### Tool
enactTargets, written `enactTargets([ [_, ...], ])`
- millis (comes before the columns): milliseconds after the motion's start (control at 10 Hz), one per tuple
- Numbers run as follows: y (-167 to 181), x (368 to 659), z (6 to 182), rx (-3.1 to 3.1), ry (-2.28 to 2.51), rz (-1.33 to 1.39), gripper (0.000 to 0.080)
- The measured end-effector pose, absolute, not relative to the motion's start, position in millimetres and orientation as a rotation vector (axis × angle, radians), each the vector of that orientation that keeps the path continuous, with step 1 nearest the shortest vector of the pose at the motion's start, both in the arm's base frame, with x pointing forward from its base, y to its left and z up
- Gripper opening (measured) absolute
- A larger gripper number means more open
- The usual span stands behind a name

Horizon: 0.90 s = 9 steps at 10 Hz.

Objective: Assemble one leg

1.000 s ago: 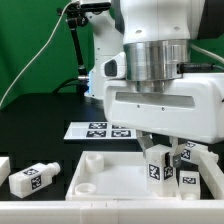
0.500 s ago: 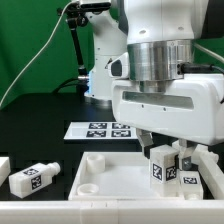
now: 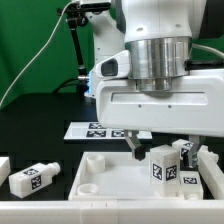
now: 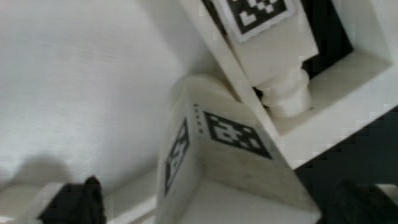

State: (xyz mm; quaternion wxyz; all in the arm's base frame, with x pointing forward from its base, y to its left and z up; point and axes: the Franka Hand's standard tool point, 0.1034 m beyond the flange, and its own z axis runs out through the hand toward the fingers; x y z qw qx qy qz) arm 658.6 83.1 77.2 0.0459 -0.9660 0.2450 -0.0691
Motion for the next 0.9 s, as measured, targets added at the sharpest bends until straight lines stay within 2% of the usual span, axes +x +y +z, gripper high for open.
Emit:
enactTargets([
  [300,81.2,658.6,77.8,-3.062,0.196,-0.245,0.0648],
  [900,94.7,655.5,80.9,-3.092,-0.317,-0.285,0.0648],
])
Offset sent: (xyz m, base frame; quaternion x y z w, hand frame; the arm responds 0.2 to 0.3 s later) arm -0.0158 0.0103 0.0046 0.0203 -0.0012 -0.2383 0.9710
